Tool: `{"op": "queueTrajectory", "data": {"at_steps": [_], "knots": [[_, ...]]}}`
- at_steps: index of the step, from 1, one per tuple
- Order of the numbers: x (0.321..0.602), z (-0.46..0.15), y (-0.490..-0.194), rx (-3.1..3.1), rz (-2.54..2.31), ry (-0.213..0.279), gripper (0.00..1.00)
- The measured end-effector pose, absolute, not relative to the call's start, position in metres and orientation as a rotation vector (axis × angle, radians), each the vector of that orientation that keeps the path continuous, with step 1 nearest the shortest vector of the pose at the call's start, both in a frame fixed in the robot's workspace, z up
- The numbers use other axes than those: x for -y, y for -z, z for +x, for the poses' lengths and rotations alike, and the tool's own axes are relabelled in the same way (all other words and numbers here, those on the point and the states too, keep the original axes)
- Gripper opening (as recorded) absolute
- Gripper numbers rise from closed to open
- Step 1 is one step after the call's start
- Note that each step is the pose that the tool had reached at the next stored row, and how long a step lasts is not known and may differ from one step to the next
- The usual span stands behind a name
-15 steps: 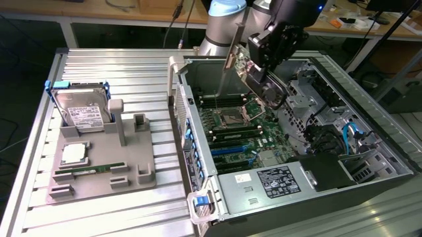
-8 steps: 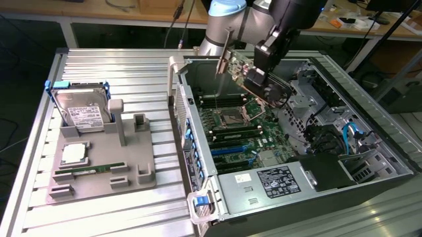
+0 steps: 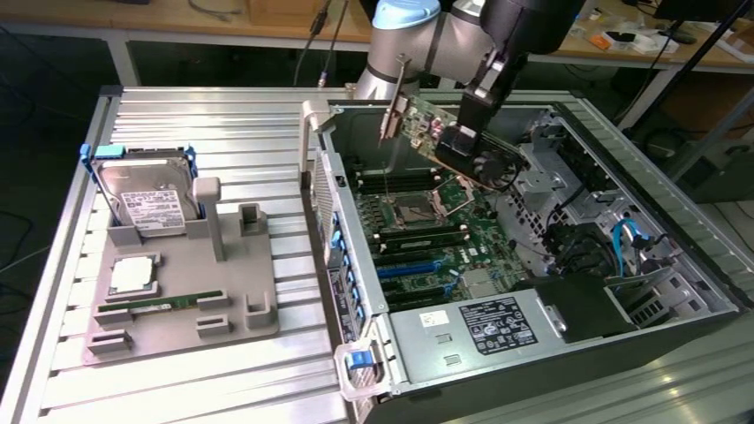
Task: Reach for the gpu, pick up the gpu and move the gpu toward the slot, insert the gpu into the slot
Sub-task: 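Insert the gpu into the slot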
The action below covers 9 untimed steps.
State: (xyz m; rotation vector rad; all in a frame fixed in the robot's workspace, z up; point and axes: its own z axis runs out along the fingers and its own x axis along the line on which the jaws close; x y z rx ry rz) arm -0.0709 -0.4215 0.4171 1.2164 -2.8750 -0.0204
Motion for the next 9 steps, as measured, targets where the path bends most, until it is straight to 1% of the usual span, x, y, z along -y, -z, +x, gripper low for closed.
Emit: {"op": "queueTrajectory", "data": {"at_steps": [9], "knots": [[0.4215, -0.0708, -0.4147, 2.748, 1.478, 0.017, 0.27]]}}
